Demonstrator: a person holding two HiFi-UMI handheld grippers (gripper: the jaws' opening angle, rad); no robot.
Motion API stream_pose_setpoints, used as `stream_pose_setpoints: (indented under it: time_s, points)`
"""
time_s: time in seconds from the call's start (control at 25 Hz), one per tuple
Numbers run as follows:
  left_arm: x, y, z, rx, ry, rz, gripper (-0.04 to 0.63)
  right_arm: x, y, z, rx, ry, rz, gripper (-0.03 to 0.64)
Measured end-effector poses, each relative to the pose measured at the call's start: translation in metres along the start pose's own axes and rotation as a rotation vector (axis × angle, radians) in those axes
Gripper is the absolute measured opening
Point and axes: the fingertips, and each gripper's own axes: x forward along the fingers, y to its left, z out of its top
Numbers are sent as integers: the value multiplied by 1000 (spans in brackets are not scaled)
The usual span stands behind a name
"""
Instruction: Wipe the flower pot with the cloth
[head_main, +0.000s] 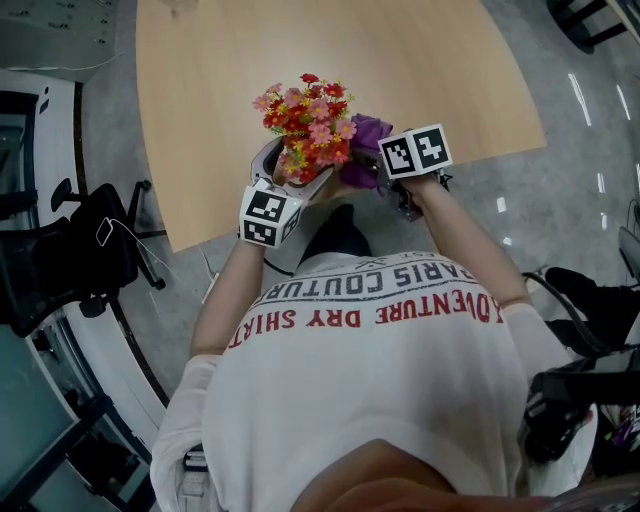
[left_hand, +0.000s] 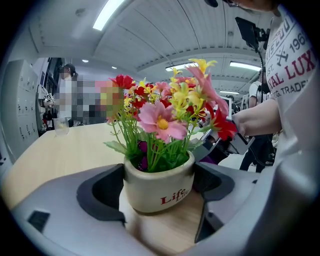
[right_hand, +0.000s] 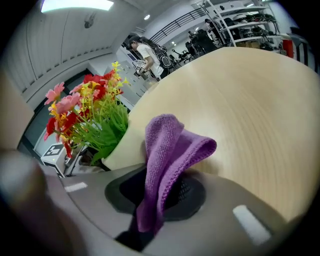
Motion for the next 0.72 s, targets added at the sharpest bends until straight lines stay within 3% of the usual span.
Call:
stream_pose_setpoints:
  time_s: [0.28,0.52,0.72]
  points:
    - [3,3,-3,-13,28,14,437,-4,-3,0,23,-43,16,60]
    - [-2,6,-9,-101,-27,146,442,-19,-6,-4,34,-101,28,60]
    - [8,-4,-15,-139,-37,230,506,-31,-10,-13,46,-129,39,60]
